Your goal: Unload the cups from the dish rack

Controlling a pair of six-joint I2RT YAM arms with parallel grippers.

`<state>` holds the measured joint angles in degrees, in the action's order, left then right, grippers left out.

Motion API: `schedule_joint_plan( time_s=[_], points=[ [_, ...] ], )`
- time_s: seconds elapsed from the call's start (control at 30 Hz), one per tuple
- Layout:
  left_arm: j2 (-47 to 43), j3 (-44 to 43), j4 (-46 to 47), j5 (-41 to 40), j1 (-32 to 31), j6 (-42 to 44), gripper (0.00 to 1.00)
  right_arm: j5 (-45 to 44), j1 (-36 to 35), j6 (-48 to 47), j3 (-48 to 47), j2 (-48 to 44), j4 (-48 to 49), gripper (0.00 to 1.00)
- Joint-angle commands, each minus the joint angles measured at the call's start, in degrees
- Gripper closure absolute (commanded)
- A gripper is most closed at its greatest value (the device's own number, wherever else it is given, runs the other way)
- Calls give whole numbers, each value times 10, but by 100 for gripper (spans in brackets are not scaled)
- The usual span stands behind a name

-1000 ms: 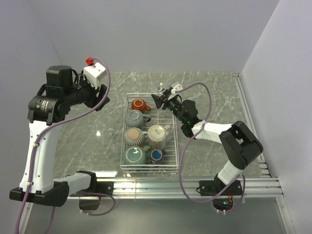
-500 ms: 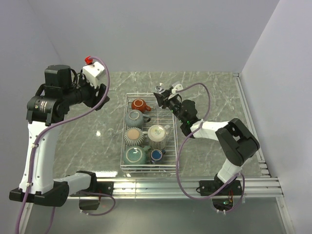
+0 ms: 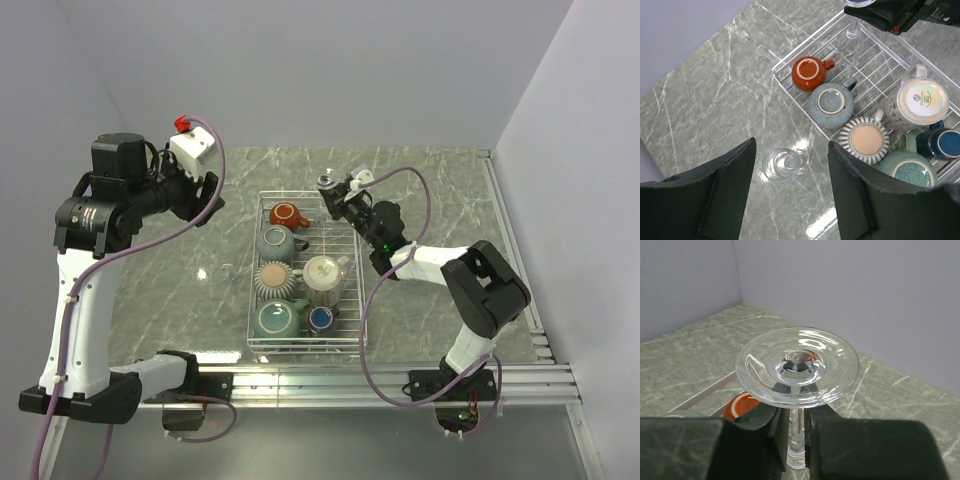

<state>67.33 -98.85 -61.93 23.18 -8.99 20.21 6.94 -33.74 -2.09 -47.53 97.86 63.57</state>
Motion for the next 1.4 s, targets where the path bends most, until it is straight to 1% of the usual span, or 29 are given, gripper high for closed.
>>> schedule_joint_plan(
  time_s=[0.0,0.1,0.13,0.27,0.47,0.53,0.67,0.73,0.83,0.93,1.0,1.03,1.07,1.1,1.23,1.27,1.3,1.33,1.37],
  points=[
    [-10,-13,15,15,-2,0,35,20,3,-15,-27,-12,15,91],
    [-10,-10,22,13,-2,-3,35,23,2,-17,-25,-32,16,99],
    [-11,-9,25,12,-2,-5,35,19,1,-18,-24,-43,18,100],
    [-10,0,37,8,-2,-15,37,-3,-1,-20,-30,-70,18,100],
    [-9,-1,59,-3,-1,-35,38,1,-3,-21,-54,-114,-27,100],
    [-9,-1,67,-2,-2,-43,39,4,-4,-19,-63,-133,-47,100],
    [-14,8,99,3,-2,-82,40,35,-5,-21,-121,-164,-153,100],
    [-15,10,109,15,-2,-101,41,38,-5,-21,-139,-183,-177,100],
    [-16,14,135,38,-2,-158,43,26,-5,0,-174,-207,-209,100],
    [-14,13,157,69,-2,-197,43,-11,-5,58,-210,-227,-227,100],
    [-14,14,178,102,-2,-229,43,-36,-5,116,-232,-236,-224,100],
    [-15,16,187,114,-2,-240,43,-67,-5,135,-237,-245,-220,100],
    [-16,23,196,139,-2,-258,43,-87,-4,175,-244,-249,-214,100],
    [-18,28,218,148,-2,-268,43,-101,-3,196,-246,-254,-208,100],
    [-26,62,289,193,-1,-337,44,-169,0,311,-240,-272,-166,100],
    [-27,73,304,201,-2,-350,45,-209,0,361,-229,-274,-142,100],
    [-27,79,319,222,-2,-365,45,-227,-1,386,-221,-276,-126,100],
    [-28,88,351,230,-2,-392,46,-248,0,430,-205,-278,-112,100],
    [-30,94,368,235,-2,-405,46,-274,0,451,-200,-279,-90,100]
  ],
)
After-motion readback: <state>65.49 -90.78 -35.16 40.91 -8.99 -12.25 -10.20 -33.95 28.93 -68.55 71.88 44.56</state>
